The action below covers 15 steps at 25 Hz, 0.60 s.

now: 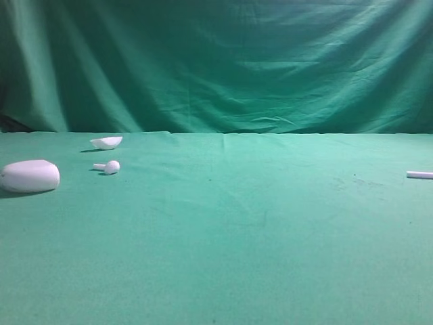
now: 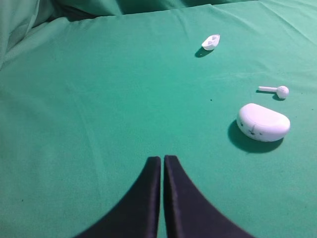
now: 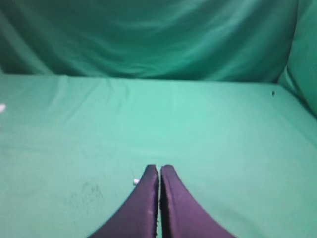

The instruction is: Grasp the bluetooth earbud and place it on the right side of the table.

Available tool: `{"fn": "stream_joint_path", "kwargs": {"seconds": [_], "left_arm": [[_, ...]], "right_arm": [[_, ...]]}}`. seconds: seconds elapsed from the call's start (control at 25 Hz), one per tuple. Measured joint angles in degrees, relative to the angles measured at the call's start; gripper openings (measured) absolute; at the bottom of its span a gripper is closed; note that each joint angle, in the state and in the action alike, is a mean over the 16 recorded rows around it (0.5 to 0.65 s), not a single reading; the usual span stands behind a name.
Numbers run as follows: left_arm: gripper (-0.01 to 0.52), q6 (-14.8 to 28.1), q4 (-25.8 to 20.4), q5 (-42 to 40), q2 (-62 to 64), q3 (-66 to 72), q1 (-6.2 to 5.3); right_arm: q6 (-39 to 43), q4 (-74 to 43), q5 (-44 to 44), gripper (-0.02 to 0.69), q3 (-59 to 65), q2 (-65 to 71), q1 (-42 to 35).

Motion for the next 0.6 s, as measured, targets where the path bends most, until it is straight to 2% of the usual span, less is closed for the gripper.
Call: {"fn": "stream_joint_path", "kwargs": {"seconds": [0.28, 0.6], "left_arm": [[0.000, 0.0, 0.0, 0.0, 0.0, 0.0, 0.00], [0.000, 0.0, 0.0, 0.0, 0.0, 0.0, 0.00]], "right_arm": [[1.6, 0.1, -4.2, 0.000, 7.9, -0.2, -0.6], [2.7, 0.4, -4.0, 0.000, 9.5, -0.2, -0.6]]}}
